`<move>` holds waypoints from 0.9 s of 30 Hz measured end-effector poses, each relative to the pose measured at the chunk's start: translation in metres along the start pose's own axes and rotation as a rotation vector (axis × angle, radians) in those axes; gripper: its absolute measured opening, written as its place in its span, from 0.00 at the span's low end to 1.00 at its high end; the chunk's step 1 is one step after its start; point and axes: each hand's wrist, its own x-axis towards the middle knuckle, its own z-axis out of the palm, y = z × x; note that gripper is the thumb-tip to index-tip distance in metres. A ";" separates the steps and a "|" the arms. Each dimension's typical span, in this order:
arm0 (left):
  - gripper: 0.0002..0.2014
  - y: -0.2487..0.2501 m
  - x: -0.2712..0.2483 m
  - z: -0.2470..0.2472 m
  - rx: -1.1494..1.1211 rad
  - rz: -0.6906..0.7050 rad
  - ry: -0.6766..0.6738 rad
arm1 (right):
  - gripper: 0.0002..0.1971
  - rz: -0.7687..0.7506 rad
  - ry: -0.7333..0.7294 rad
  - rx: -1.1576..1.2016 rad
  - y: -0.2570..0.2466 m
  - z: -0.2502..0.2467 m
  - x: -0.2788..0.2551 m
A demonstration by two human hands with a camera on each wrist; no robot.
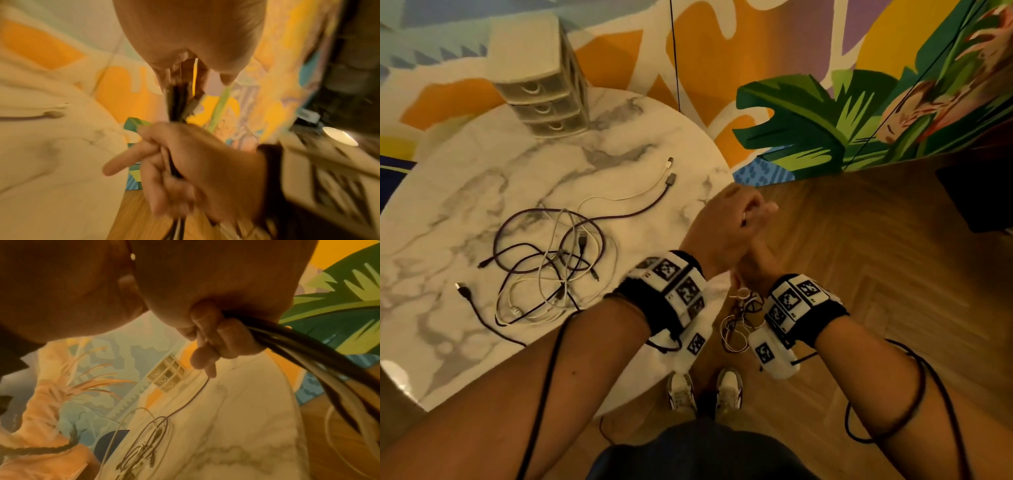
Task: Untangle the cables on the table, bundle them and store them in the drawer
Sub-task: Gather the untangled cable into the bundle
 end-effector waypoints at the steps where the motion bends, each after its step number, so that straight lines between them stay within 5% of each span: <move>1: 0.12 -0.014 0.007 -0.010 -0.025 -0.071 0.033 | 0.12 0.060 0.037 0.053 0.004 0.004 0.007; 4: 0.10 -0.075 0.024 -0.034 0.105 -0.267 0.086 | 0.13 0.163 0.008 0.141 0.016 0.005 0.015; 9: 0.24 -0.183 0.023 -0.053 0.436 -0.546 -0.327 | 0.19 0.171 0.005 0.234 0.023 0.009 0.018; 12: 0.27 -0.216 0.015 -0.053 0.568 -0.626 -0.436 | 0.20 0.187 0.025 0.262 0.022 0.009 0.021; 16: 0.16 -0.216 -0.004 -0.030 0.608 -0.502 -0.398 | 0.19 0.229 0.031 0.278 0.017 0.015 0.028; 22: 0.11 -0.178 -0.043 0.007 0.548 -0.226 -0.625 | 0.19 0.464 0.060 0.345 0.019 0.039 0.043; 27: 0.10 -0.150 -0.047 -0.001 0.434 -0.116 -0.462 | 0.21 0.485 0.149 0.565 0.026 0.045 0.052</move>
